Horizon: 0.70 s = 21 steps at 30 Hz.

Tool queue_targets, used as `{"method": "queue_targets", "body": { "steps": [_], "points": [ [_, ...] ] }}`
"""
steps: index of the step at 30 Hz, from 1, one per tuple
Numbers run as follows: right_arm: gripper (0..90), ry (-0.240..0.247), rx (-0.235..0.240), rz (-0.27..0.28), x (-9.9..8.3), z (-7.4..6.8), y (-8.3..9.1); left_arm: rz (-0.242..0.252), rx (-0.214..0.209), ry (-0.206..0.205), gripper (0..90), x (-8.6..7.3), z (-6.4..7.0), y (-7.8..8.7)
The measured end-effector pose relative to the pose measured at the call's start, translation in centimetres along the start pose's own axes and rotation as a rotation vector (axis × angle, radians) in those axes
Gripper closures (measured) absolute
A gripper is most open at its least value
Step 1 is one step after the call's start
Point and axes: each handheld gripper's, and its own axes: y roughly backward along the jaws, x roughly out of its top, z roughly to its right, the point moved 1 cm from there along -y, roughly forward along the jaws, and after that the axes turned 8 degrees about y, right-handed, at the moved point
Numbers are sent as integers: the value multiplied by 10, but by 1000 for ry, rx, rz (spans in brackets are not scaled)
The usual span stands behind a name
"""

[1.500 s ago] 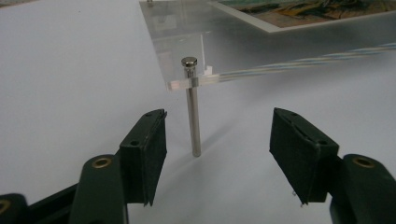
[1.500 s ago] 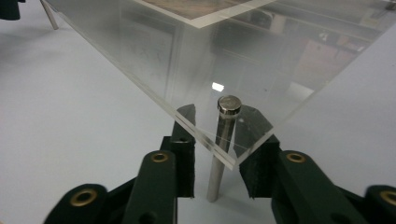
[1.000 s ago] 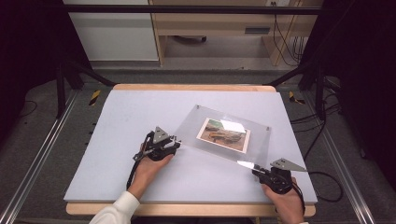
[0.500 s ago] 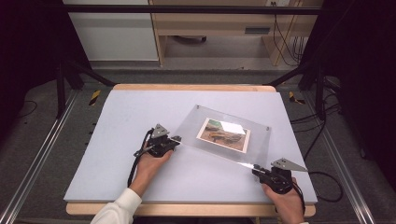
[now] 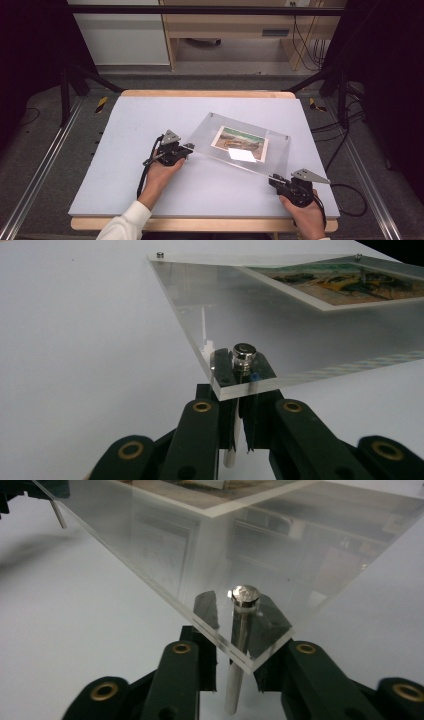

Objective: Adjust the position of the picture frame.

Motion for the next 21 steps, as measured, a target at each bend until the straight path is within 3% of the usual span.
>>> {"method": "queue_targets", "body": {
  "steps": [4, 16, 21],
  "points": [
    [843, -12, 2, 17, 3, 1, 2, 0, 4, 8, 840, 1, 1, 0],
    [847, -40, 11, 32, 7, 3, 4, -3, 0, -30, 839, 3, -1, 0],
    [846, -43, 13, 30, 7, 3, 4, -3, -2, -23, 828, 3, 0, -1]
  ]
}}
